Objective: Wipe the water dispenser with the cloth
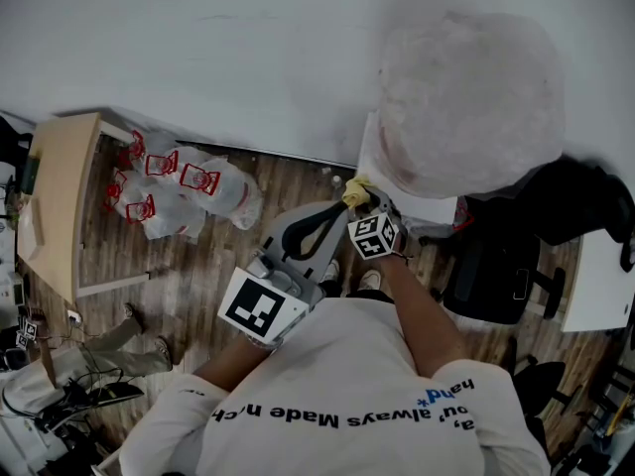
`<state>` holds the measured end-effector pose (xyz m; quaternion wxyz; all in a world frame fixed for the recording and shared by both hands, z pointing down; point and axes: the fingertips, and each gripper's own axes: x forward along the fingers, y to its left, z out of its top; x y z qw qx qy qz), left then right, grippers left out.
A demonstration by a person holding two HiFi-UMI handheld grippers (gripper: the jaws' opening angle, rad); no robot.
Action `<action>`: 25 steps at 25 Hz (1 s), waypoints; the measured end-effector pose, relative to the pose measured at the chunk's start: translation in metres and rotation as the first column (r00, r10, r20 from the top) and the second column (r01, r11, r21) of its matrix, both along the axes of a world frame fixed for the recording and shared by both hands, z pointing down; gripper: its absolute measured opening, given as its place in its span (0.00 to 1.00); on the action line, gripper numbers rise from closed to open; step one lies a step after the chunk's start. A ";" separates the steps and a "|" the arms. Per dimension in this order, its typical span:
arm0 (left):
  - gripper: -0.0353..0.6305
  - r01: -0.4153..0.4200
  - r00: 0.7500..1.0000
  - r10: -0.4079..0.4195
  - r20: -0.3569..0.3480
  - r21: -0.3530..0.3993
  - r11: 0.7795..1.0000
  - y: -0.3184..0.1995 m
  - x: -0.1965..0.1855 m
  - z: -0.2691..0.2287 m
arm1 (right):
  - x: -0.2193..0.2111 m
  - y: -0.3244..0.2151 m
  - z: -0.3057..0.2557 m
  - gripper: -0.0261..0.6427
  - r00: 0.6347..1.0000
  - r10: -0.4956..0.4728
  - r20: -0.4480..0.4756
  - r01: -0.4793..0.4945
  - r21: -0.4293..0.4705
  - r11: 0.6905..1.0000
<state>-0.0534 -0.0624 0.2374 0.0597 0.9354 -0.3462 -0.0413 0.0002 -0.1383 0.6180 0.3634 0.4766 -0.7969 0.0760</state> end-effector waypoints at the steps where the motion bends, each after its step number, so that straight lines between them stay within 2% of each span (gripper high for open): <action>1: 0.08 0.000 1.000 0.000 0.000 0.000 1.000 0.000 0.001 0.000 | 0.000 0.002 0.000 0.13 1.000 -0.002 0.000 0.002 -0.001 1.000; 15: 0.08 0.009 1.000 -0.009 -0.003 0.002 1.000 0.002 0.001 -0.003 | -0.004 0.018 0.002 0.13 1.000 -0.005 0.004 0.005 0.001 1.000; 19: 0.08 0.009 1.000 -0.009 -0.006 0.008 1.000 0.001 -0.001 -0.006 | -0.005 0.015 -0.002 0.13 1.000 0.011 0.030 -0.010 -0.020 1.000; 25: 0.08 0.004 1.000 -0.004 0.002 0.007 1.000 0.005 0.001 -0.003 | 0.012 0.003 -0.032 0.13 0.997 0.063 0.043 -0.066 0.072 0.995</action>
